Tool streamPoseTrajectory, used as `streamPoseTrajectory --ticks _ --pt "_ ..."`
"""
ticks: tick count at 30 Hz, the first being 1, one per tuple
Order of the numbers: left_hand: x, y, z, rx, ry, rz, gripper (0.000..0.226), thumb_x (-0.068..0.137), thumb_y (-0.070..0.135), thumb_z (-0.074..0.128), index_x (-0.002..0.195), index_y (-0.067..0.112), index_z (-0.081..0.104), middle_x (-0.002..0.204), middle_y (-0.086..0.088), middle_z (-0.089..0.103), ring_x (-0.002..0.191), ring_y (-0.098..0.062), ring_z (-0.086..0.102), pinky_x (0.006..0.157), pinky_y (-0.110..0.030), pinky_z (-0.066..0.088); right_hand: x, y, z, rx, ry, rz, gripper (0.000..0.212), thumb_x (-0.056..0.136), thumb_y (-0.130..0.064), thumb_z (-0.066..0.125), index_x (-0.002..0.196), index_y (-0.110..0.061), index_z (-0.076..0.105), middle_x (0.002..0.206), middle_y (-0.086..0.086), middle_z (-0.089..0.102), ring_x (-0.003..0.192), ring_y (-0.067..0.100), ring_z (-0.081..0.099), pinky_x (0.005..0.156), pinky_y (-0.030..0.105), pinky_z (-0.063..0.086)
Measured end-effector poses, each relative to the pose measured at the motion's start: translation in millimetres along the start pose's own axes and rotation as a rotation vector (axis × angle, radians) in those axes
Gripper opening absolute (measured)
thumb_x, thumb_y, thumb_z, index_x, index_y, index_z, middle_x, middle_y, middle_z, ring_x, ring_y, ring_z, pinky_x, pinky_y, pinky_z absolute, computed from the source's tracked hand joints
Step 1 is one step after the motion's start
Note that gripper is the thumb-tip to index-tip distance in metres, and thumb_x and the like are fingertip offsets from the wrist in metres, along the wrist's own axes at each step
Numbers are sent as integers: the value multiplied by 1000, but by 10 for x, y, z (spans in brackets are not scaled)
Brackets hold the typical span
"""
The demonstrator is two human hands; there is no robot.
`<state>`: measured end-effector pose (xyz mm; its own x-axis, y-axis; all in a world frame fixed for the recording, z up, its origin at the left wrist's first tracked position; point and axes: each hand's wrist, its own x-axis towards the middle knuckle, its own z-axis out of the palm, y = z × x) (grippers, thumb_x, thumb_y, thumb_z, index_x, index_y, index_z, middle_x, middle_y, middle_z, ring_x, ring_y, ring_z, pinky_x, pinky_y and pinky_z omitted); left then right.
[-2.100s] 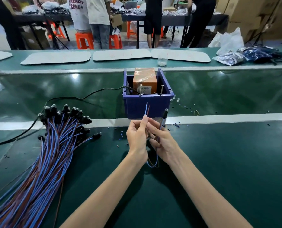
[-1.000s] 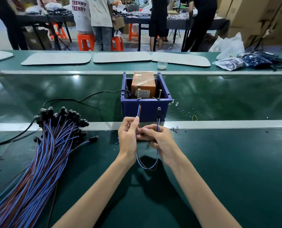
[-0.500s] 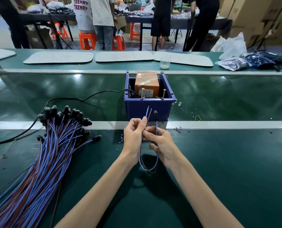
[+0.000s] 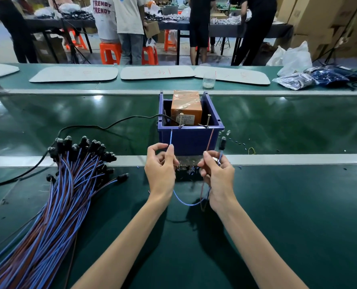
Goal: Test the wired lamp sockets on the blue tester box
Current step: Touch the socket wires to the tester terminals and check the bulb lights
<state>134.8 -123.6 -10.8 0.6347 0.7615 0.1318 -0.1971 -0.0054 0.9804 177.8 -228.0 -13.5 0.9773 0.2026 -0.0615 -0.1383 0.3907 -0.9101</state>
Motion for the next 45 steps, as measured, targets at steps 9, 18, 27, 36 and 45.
streamPoseTrajectory --ticks 9,18,27,36,45 --pt "244 144 165 93 118 11 14 93 22 60 79 26 60 50 13 60 51 3 55 62 -13 44 256 -174 -50 44 149 -48 22 94 -3 53 107 -12 68 52 -4 57 37 4 35 39 12 31" --pt "379 209 190 153 113 -88 20 91 14 56 77 27 63 54 14 65 52 -11 51 69 -36 50 411 -306 -50 -11 164 0 21 95 -5 53 94 -16 71 55 -5 44 37 1 31 37 12 26" --pt "352 192 146 206 7 -94 20 91 16 58 77 29 66 52 14 63 44 -1 47 62 -29 40 452 -252 -122 -90 121 -4 17 94 -12 58 86 -18 72 46 -15 26 38 2 19 35 14 19" --pt "339 188 108 181 -12 -98 19 91 17 58 79 28 67 51 15 61 46 2 49 64 -29 41 452 -252 -158 -77 128 3 18 93 -12 61 80 -18 72 46 -14 27 38 3 19 36 15 18" --pt "327 197 74 170 -24 -101 18 92 17 58 81 28 68 51 16 60 49 1 49 67 -30 40 428 -270 -163 -97 120 11 17 93 -12 60 84 -17 72 46 -12 25 40 4 19 36 15 20"
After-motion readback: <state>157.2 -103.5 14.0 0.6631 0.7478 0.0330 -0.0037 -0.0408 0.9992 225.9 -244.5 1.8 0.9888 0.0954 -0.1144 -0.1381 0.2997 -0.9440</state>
